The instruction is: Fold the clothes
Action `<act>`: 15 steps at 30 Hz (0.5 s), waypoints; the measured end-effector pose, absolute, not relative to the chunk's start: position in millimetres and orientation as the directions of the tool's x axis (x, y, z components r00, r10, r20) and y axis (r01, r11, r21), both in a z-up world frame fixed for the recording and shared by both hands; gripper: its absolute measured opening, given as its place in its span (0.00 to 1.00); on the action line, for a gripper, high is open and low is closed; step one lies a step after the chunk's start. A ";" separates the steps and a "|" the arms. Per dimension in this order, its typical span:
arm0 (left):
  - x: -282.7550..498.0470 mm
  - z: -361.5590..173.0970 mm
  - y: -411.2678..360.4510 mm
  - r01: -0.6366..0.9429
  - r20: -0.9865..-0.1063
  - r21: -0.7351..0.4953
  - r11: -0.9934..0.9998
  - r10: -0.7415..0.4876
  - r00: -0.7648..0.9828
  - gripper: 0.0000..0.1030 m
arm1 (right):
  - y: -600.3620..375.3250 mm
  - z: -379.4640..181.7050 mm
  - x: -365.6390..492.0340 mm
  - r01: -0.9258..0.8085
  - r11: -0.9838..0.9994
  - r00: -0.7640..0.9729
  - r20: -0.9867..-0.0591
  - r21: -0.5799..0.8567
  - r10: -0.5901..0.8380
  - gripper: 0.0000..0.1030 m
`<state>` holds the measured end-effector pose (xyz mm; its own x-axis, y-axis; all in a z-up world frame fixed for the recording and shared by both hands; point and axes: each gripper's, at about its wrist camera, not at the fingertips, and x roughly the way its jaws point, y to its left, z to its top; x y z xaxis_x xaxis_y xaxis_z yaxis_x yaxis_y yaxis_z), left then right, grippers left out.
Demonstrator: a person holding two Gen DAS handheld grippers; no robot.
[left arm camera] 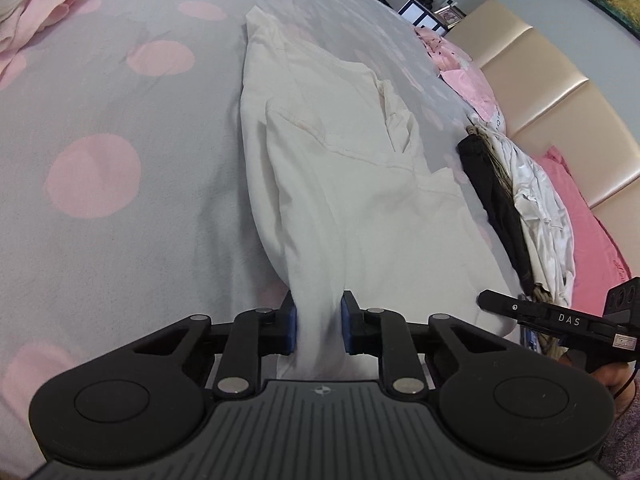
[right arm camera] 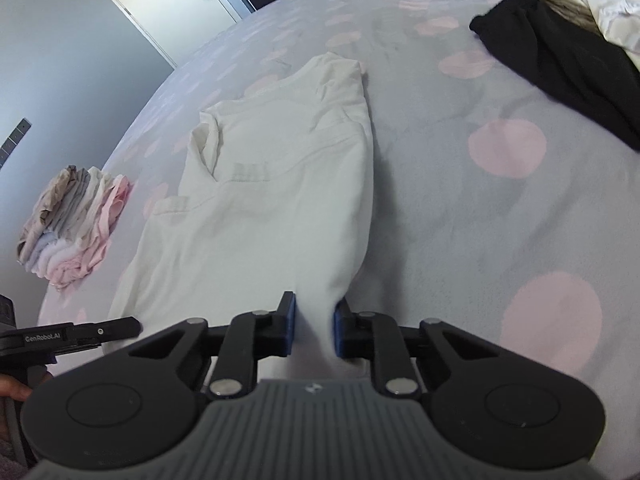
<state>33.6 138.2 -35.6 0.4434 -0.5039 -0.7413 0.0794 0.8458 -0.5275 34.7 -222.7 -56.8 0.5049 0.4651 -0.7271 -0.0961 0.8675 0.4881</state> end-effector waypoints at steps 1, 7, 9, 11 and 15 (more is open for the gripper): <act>31.1 -33.0 140.3 0.070 -0.746 -0.533 0.843 -0.507 0.431 0.17 | -223.6 -54.4 33.0 -0.092 0.865 0.492 -0.733 0.493 0.471 0.20; 3.2 -19.5 141.3 0.067 -0.776 -0.527 0.847 -0.511 0.370 0.17 | -224.2 -40.5 9.6 -0.125 0.868 0.429 -0.763 0.480 0.484 0.20; -9.0 -17.5 140.0 0.075 -0.788 -0.516 0.853 -0.508 0.347 0.17 | -226.9 -40.6 -0.4 -0.142 0.869 0.412 -0.770 0.474 0.487 0.20; -18.6 -18.0 136.4 0.089 -0.805 -0.497 0.863 -0.497 0.324 0.17 | -227.4 -46.8 -7.8 -0.146 0.872 0.393 -0.782 0.467 0.484 0.20; -24.1 -29.1 121.9 0.124 -0.852 -0.412 0.903 -0.430 0.297 0.17 | -218.7 -63.4 -4.6 -0.159 0.895 0.366 -0.817 0.416 0.445 0.20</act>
